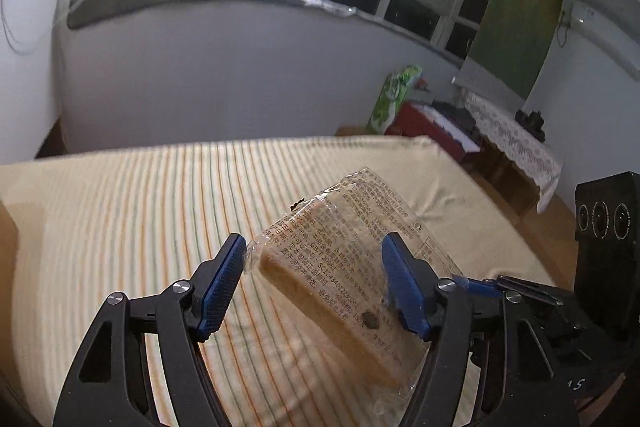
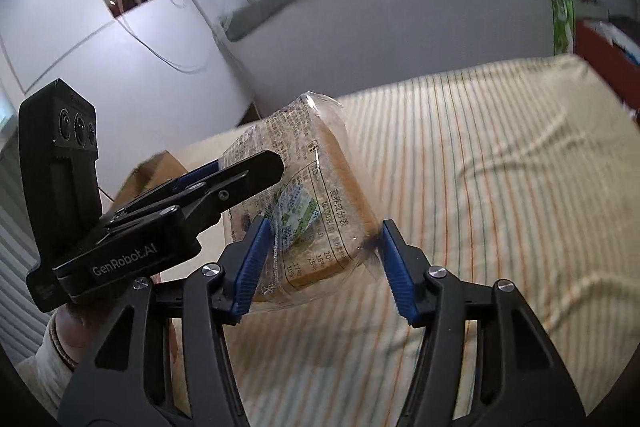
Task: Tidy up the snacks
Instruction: 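Carry the bread loaf bag with the right tool toward the box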
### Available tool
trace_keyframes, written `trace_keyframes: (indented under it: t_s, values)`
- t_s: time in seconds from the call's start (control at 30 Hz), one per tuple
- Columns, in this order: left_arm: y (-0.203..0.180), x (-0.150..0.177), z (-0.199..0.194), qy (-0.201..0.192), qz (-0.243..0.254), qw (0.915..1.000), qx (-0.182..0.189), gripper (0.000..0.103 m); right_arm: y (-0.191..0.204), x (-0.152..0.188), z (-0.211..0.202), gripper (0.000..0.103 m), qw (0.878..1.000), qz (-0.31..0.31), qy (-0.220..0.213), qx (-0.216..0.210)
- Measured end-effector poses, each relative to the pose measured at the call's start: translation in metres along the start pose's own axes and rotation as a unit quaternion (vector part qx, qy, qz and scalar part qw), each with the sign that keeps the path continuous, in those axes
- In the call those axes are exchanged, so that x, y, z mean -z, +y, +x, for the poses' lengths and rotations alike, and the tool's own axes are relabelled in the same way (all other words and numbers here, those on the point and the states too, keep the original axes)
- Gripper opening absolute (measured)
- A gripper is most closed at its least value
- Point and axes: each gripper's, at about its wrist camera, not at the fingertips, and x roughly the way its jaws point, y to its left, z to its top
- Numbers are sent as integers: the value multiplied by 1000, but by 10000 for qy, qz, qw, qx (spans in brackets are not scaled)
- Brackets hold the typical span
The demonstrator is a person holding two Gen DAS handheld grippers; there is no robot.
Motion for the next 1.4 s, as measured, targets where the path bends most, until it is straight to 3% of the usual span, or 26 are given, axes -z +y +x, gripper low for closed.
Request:
trace_keyframes:
  t_s: [0.37,0.63,0.8,1.03,1.2,1.4]
  values:
    - [-23,-25,-78,-636,408,9969,-207,69,54,-8,-63,58,9977,-459,-483,-118]
    - [-23,-20,-96,-761,438,9958,-243,69,72,-1,-68,58,9973,-559,-455,-139]
    - [-18,-14,-96,-729,326,9964,-298,69,81,6,-51,58,9975,-597,-274,-251]
    - [26,6,-122,-733,-9,9944,-755,68,139,12,-2,58,9922,-923,71,-834]
    - [76,20,-170,-906,-369,9860,-1349,68,203,11,29,58,9818,-1291,244,-1373]
    - [124,30,-226,-1160,-647,9728,-1896,68,261,9,52,58,9718,-1592,331,-1709]
